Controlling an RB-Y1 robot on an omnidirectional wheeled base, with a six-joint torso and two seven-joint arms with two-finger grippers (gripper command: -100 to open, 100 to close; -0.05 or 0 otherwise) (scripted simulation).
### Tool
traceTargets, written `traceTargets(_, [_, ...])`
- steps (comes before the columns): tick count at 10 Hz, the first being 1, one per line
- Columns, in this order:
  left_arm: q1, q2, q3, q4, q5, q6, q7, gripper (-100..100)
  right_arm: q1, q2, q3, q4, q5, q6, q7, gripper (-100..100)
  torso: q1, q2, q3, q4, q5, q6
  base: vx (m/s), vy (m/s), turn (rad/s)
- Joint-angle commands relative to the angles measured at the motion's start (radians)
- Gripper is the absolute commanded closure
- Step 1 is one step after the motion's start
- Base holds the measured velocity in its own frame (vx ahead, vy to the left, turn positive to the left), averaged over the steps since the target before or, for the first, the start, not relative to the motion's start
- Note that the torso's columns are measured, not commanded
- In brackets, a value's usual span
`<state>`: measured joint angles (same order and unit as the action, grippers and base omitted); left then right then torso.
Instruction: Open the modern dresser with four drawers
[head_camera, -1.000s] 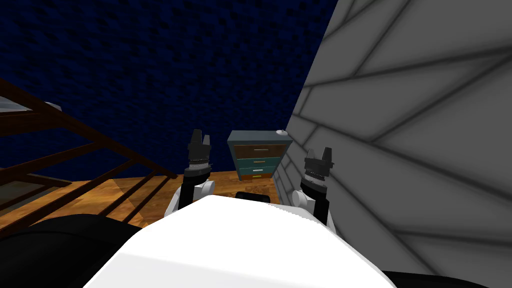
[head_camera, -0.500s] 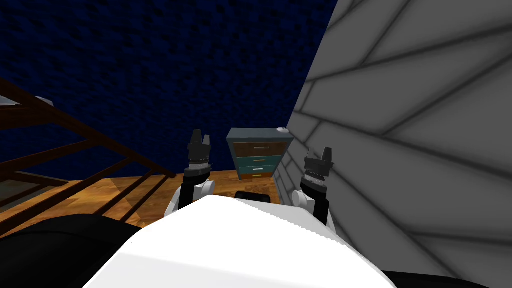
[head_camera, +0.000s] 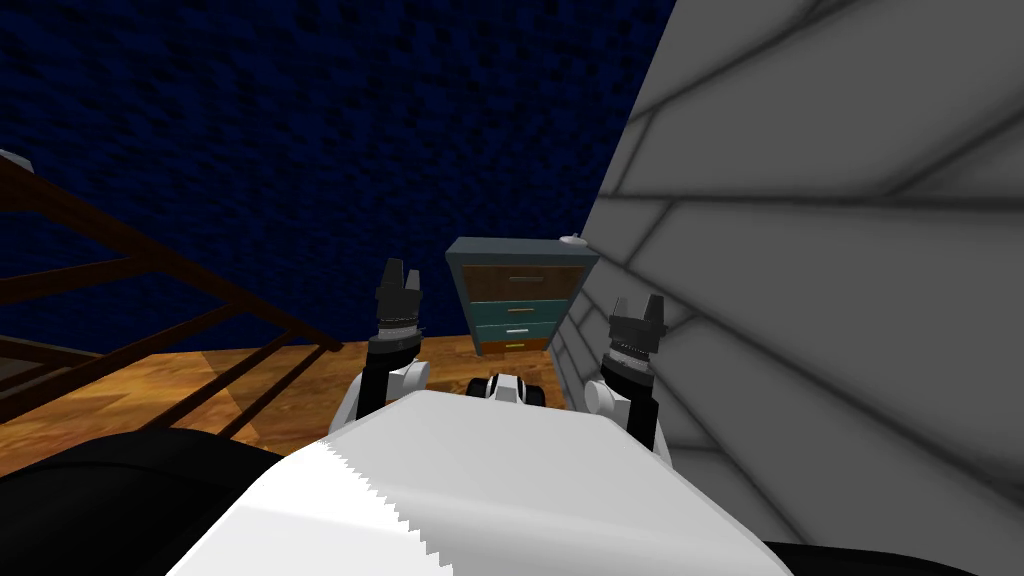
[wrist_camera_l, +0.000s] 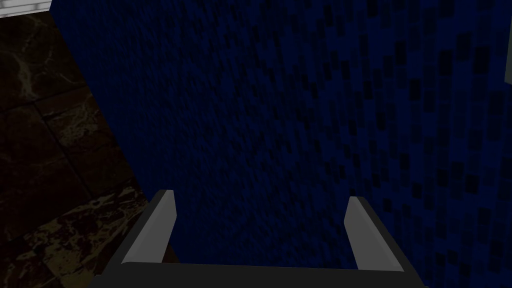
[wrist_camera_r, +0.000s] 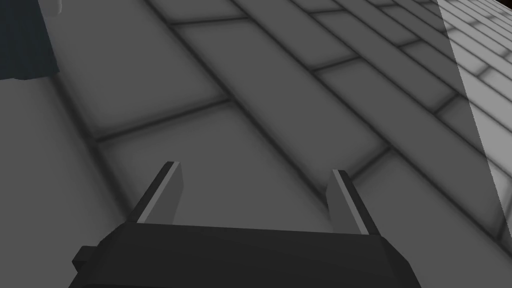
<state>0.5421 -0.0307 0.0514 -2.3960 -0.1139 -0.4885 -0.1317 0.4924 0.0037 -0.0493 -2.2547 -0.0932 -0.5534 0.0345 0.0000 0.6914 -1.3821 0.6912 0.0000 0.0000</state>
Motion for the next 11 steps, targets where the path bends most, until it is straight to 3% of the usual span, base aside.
traceTargets(1, [0.0, 0.0, 0.0, 0.0, 0.0, 0.0, 0.0, 0, -0.013, -0.057, -0.008, 0.026, 0.008, -0.008, 0.039, -100, 0.001, 0.033, -0.069, 0.033, 0.0, 0.0, 0.008, 0.044, -0.001])
traceTargets(4, [0.0, 0.0, 0.0, 0.0, 0.0, 0.0, 0.0, 0, -0.044, -0.12, -0.027, 0.088, 0.03, -0.027, 0.125, -100, 0.001, 0.046, -0.094, 0.046, 0.0, 0.0, 0.018, 0.058, 0.002])
traceTargets(11, [0.0, 0.0, 0.0, 0.0, 0.0, 0.0, 0.0, 0, -0.087, -0.163, -0.058, 0.181, 0.065, -0.057, 0.283, -100, 0.001, 0.046, -0.094, 0.047, 0.0, 0.0, 0.021, 0.05, 0.005])
